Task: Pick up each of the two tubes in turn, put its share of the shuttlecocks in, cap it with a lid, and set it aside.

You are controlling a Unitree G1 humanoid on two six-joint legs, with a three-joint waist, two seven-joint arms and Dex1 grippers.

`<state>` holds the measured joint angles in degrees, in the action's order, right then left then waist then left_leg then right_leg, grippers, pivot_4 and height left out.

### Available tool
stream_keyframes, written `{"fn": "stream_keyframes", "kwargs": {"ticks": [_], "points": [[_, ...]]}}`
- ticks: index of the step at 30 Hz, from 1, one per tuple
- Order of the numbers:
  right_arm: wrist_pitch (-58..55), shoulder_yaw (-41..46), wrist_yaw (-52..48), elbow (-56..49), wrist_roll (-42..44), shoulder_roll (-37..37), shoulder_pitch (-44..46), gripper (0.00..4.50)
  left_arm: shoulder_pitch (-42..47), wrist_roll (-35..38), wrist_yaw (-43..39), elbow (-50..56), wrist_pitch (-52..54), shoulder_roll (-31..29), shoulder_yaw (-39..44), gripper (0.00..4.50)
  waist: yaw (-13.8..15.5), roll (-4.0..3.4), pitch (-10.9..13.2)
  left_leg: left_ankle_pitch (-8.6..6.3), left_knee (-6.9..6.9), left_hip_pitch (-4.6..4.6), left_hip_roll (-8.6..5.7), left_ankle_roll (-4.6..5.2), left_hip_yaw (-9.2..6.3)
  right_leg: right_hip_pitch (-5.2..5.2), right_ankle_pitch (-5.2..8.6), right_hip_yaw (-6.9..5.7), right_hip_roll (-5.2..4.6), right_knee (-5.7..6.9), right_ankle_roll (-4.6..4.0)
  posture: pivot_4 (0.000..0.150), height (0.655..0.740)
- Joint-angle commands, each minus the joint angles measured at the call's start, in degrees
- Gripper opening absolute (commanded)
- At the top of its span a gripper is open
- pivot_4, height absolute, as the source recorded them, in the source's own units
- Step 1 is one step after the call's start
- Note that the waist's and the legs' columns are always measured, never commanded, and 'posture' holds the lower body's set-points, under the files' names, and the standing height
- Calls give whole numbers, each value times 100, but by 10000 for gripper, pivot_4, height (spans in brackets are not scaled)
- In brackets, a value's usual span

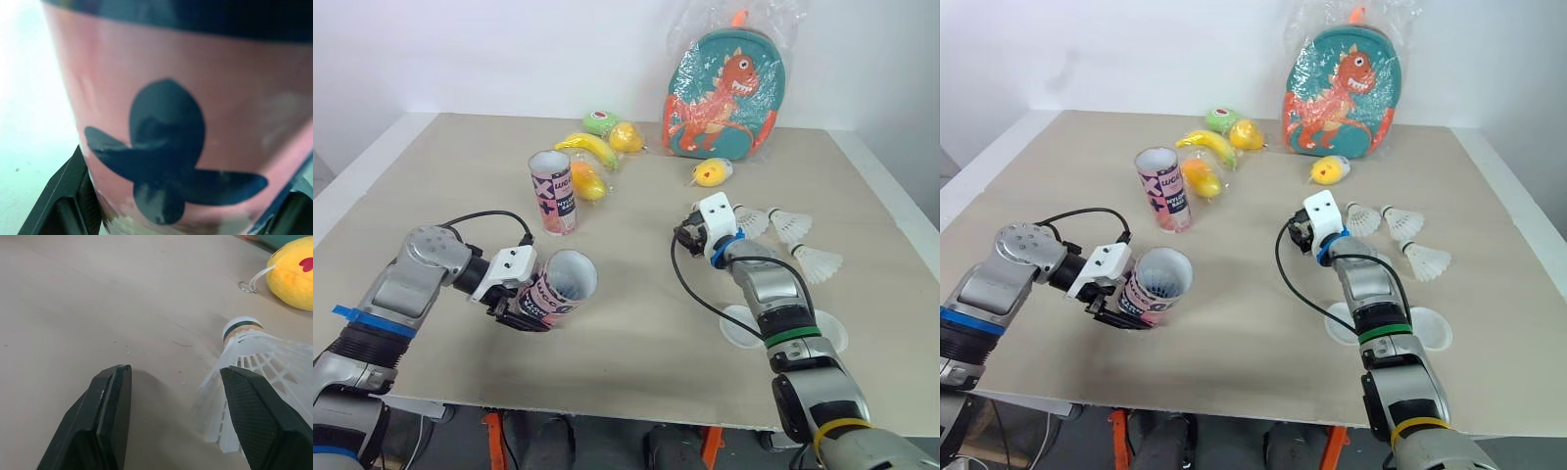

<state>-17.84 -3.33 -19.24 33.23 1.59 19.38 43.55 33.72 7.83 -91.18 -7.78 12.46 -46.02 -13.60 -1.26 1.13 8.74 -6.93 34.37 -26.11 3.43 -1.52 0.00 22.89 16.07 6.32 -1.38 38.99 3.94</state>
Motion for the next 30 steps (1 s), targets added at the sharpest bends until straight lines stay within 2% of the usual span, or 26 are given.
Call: {"fn": "stream_keyframes", "kwargs": {"ticks": [1, 2, 5, 6, 7, 12, 16, 19, 24, 30], "points": [[84, 218, 204, -32, -15, -14, 206, 21122, -177, -101, 4, 53, 79, 121, -355, 34017, 0, 0, 0, 0, 0, 0, 0, 0, 0, 0, 0, 0, 0, 0, 0, 1500, 7302], [87, 218, 199, -49, -14, -12, 204, 14278, -185, -96, 3, 73, 92, 119, -355, 34017, 0, 0, 0, 0, 0, 0, 0, 0, 0, 0, 0, 0, 0, 0, 0, 1500, 7302], [143, 247, 151, -230, 10, -15, 183, 6687, -199, -105, 13, 98, 112, 124, -367, 34017, 0, -1, 0, 0, 0, 0, -2, 0, 0, 0, 0, 0, -1, 0, -1, 1500, 7302], [139, 284, 118, -326, 68, -30, 173, 1445, -202, -104, 15, 103, 119, 127, -368, 34017, 0, -1, 0, 0, -1, 0, -2, 0, 0, 0, 0, 0, -1, 0, -1, 1500, 7302], [146, 314, 56, -435, 136, -43, 159, 383, -205, -103, 20, 112, 128, 130, -370, 34017, 0, -1, 1, 0, -1, 0, -2, 0, 0, 0, 0, 0, -1, 0, -1, 1500, 7302], [53, 285, -1170, -2061, 962, -5, -219, 383, -219, -114, 51, 125, 122, 135, -377, 34017, 3, -13, 3, 0, -2, -2, -2, 0, 0, 1, 3, 1, 0, 0, 6, 1500, 7302], [-207, 45, -2904, -4298, 2003, 721, -890, 383, -212, -120, 61, 123, 109, 129, -367, 34017, 30, -17, 6, -1, -2, -15, -11, 0, -16, -4, 21, -4, -2, -2, 25, 1500, 7302], [-634, -29, -3828, -5316, 2624, 1466, -1124, 383, -190, -136, 64, 72, 79, 144, -372, 34017, 22, -20, 6, -3, 0, -22, -16, 0, -14, -8, 29, -1, -7, -2, 11, 1500, 7302], [-553, -363, -4764, -5977, 2626, 2304, -959, 383, -171, -158, 63, 26, 36, 170, -383, 34017, 16, -18, 6, -3, 2, -8, -3, 0, -13, -8, 33, -12, -5, -2, 8, 1500, 7302], [-446, -924, -5004, -5823, 2267, 2210, -419, 383, -122, -171, 75, 2, 38, 232, -390, 34017, 19, -18, 5, -4, 5, 4, -1, -1, 1, 12, 32, -11, -14, -3, 5, 1500, 7302]]}}
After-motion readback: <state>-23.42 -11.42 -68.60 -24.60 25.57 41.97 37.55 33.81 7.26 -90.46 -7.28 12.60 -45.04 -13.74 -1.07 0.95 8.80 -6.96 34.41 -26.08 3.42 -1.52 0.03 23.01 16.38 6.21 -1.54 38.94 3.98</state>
